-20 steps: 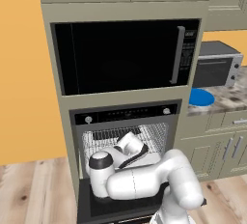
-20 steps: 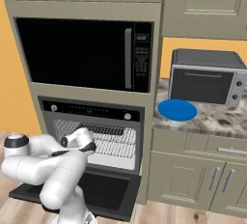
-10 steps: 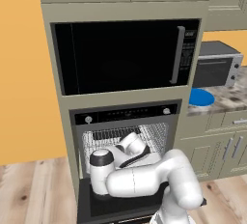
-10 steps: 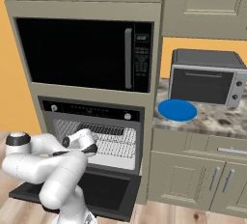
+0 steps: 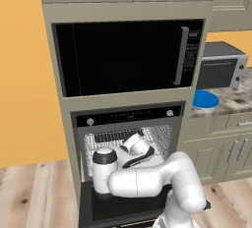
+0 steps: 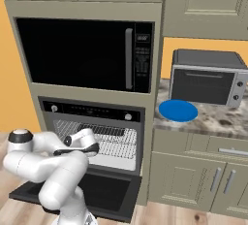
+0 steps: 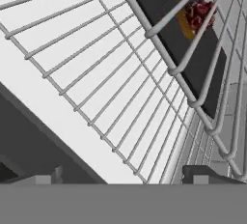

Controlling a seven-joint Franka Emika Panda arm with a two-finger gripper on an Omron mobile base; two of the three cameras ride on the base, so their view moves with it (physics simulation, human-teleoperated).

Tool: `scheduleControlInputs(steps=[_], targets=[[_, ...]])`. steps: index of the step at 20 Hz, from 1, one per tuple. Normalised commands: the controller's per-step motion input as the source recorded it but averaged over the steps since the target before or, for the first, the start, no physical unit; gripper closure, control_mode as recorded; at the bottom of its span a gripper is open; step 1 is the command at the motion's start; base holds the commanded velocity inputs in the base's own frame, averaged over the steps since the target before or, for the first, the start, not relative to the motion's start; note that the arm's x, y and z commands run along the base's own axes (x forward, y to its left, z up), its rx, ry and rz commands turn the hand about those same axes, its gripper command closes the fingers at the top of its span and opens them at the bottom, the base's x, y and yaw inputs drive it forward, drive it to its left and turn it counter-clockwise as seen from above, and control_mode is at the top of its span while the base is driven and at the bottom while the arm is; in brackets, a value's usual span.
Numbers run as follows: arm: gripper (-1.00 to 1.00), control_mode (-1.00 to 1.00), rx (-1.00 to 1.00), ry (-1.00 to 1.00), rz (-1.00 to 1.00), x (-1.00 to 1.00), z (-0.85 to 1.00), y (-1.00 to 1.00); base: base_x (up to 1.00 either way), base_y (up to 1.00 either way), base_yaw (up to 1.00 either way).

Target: Take the baked cake out of the oven and place it on the plate for cooling. Then close the oven door.

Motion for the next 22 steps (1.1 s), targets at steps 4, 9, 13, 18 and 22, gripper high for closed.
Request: scheduleControlInputs(steps=[4, 9, 13, 18, 22], targets=[[-1.00, -1.00, 0.21, -0.04, -0.20, 0.00, 0.00, 0.00, 0.00, 0.00, 0.00], [-1.00, -1.00, 0.20, -0.03, -0.13, -0.01, 0.00, 0.00, 0.00, 0.00, 0.00], [-1.00, -1.00, 0.19, -0.03, -0.11, 0.00, 0.00, 0.00, 0.00, 0.00, 0.00], [-1.00, -1.00, 0.19, -0.11, -0.06, 0.00, 0.00, 0.00, 0.00, 0.00, 0.00], [-1.00, -1.00, 0.27, -0.19, -0.01, 0.00, -0.14, -0.20, 0.00, 0.00, 0.00]])
